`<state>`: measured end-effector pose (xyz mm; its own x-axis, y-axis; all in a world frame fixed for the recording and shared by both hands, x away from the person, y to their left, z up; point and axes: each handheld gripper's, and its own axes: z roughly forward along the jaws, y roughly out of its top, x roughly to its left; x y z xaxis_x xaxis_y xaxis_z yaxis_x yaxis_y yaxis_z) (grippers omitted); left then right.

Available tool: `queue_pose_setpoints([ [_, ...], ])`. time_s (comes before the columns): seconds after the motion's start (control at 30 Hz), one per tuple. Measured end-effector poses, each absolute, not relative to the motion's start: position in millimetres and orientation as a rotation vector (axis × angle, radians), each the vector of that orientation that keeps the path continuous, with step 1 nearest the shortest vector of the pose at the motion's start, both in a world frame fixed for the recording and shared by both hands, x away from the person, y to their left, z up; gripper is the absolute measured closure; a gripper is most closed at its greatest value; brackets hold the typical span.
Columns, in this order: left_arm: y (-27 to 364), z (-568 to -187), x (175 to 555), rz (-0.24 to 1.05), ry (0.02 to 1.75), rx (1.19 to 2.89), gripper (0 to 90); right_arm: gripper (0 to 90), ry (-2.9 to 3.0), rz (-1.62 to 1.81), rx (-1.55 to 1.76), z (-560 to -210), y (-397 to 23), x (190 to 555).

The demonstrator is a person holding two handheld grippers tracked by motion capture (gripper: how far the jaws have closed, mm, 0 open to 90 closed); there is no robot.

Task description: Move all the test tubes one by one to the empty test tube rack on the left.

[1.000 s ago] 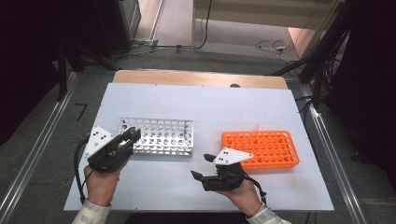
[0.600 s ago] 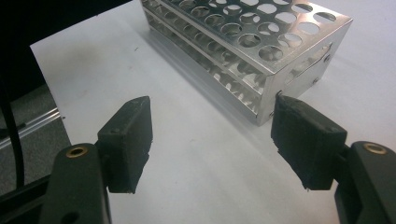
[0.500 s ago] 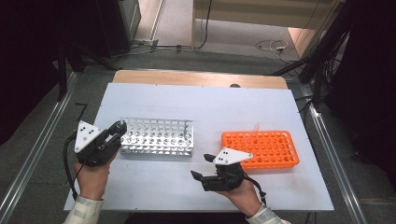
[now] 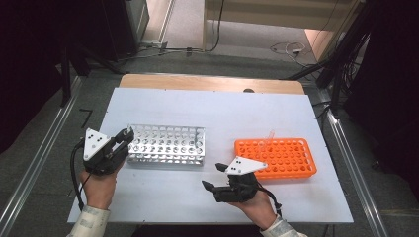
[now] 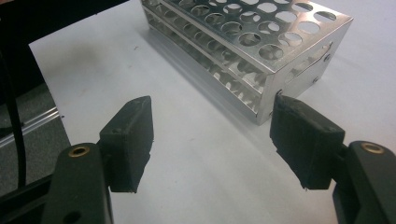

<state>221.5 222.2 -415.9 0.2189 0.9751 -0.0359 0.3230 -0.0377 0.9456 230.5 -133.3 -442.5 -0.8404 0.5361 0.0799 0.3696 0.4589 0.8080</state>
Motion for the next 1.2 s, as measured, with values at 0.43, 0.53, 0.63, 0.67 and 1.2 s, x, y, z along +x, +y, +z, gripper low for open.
queue_pose_setpoints([
  [0.43, 217, -433, 226, 0.885, 1.291, 1.598, 74.5, 29.1, 2.519, 1.326, 0.789, -443, -133, 230],
  [0.53, 216, -436, 227, 0.887, 1.298, 1.601, 74.4, 29.1, 2.518, 1.324, 0.787, -443, -133, 230],
  [0.63, 217, -437, 227, 0.883, 1.305, 1.603, 74.4, 29.1, 2.517, 1.323, 0.784, -443, -133, 229],
  [0.67, 217, -437, 227, 0.884, 1.305, 1.601, 73.1, 29.1, 2.516, 1.323, 0.785, -443, -133, 229],
  [1.2, 216, -433, 223, 0.859, 1.293, 1.574, 66.0, 29.3, 2.507, 1.324, 0.787, -443, -136, 230],
])
